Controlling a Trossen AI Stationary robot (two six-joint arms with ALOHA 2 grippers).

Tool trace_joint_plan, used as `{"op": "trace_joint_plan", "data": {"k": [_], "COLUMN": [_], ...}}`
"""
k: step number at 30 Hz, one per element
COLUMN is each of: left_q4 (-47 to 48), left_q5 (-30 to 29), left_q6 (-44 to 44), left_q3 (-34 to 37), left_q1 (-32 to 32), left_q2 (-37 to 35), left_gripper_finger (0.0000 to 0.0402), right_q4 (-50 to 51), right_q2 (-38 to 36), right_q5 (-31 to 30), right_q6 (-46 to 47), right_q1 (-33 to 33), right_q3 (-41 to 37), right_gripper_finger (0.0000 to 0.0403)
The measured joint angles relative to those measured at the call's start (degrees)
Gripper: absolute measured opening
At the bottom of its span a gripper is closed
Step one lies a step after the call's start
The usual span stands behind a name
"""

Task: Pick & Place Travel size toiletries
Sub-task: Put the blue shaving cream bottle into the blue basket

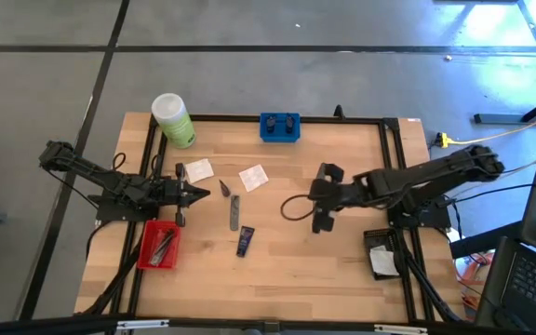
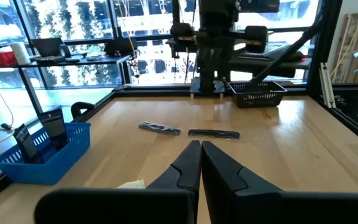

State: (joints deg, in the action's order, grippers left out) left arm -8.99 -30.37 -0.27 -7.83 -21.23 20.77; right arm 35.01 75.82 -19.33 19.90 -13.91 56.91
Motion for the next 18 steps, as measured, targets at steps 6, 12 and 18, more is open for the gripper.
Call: {"op": "trace_joint_plan", "data": {"k": [6, 12, 18], "left_q4": [0.02, 0.0, 0.01], "left_q5": [0.0, 0.0, 0.01], "left_q6": [0.02, 0.02, 0.01], "left_q3": [0.0, 0.01, 0.01], "left_q1": [0.0, 0.01, 0.0], "left_q2": [-0.01, -0.02, -0.01], "left_gripper_finger": [0.0013, 0.0008, 0.0011], "right_q4": [-5.25, -7.14, -7.24], "right_q2": [-9.87, -18.99, -25.73], "right_q5": [1.5, 1.95, 1.46], "right_q6": [-0.07, -0.96, -3.11], "right_q1": [1.44, 2.81, 3.27], "right_q3": [-9.28, -15.74, -18.24], "right_gripper_finger": [0.0001, 0.0001, 0.0005]}}
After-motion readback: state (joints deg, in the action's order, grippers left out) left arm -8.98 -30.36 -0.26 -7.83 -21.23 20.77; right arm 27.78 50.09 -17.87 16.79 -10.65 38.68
